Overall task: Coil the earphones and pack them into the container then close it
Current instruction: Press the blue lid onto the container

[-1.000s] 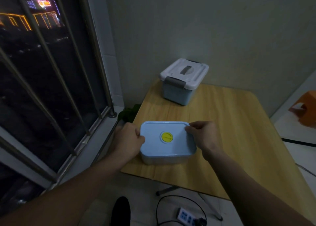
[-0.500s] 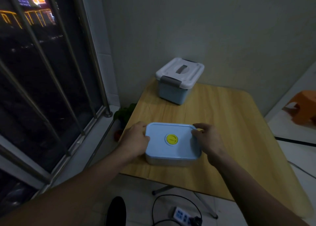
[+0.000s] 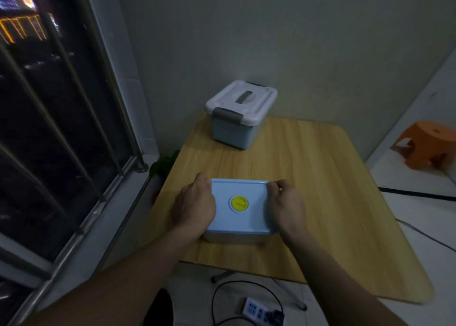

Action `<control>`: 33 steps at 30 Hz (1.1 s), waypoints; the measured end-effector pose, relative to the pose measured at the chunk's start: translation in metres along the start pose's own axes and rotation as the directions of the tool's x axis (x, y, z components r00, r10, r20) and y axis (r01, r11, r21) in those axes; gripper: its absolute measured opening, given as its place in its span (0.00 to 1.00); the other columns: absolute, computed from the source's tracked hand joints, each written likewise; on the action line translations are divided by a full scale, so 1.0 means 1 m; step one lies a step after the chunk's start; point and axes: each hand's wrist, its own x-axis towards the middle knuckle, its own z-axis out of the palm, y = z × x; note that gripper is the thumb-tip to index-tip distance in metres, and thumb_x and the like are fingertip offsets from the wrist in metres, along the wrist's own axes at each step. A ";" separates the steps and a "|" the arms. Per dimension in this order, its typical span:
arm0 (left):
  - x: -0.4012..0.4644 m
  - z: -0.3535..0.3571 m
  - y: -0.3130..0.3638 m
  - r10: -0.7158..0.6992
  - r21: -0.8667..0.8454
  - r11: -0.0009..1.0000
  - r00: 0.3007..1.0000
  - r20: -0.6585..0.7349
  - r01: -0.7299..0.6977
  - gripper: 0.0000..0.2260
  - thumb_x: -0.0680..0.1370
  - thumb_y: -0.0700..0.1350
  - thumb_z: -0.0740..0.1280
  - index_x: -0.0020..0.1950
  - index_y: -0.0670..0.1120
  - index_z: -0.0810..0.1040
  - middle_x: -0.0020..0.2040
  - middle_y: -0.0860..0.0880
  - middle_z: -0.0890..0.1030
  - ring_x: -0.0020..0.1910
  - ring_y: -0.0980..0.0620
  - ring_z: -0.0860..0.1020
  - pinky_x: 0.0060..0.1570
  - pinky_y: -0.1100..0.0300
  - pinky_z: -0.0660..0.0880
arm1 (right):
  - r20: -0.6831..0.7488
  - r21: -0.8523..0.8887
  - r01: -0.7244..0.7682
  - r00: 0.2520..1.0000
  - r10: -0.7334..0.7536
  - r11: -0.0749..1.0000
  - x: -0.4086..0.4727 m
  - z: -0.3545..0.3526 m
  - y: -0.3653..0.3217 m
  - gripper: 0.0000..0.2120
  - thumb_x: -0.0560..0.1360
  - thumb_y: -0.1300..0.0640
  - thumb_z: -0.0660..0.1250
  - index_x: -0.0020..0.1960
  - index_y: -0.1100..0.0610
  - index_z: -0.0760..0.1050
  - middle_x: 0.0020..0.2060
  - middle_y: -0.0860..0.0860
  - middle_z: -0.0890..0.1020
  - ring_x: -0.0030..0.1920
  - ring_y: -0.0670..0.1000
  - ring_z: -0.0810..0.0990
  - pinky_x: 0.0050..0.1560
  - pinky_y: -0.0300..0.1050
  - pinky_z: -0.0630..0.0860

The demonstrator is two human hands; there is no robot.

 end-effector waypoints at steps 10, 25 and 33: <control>0.010 0.011 0.003 -0.054 -0.075 0.996 0.999 0.001 0.054 0.13 0.82 0.52 0.48 0.54 0.49 0.70 0.55 0.42 0.78 0.49 0.41 0.75 0.44 0.51 0.68 | 0.060 0.120 -0.007 0.998 0.000 0.993 0.003 0.002 0.002 0.10 0.81 0.51 0.58 0.49 0.55 0.76 0.43 0.51 0.80 0.45 0.53 0.78 0.46 0.50 0.73; 0.015 0.021 0.002 -0.028 -0.191 0.981 0.998 -0.048 0.018 0.11 0.82 0.51 0.51 0.48 0.48 0.70 0.46 0.43 0.79 0.44 0.41 0.75 0.39 0.52 0.70 | 0.117 0.188 -0.063 0.992 0.041 0.980 0.015 -0.001 0.006 0.10 0.80 0.52 0.61 0.47 0.58 0.76 0.39 0.51 0.80 0.42 0.52 0.78 0.45 0.53 0.75; 0.010 0.019 0.000 -0.012 -0.171 0.985 0.997 -0.078 -0.002 0.12 0.82 0.52 0.52 0.47 0.48 0.71 0.43 0.45 0.77 0.41 0.42 0.74 0.37 0.55 0.66 | 0.010 0.047 -0.052 0.999 0.052 0.998 0.011 0.003 0.011 0.13 0.78 0.44 0.61 0.46 0.53 0.77 0.41 0.51 0.82 0.43 0.52 0.80 0.45 0.49 0.74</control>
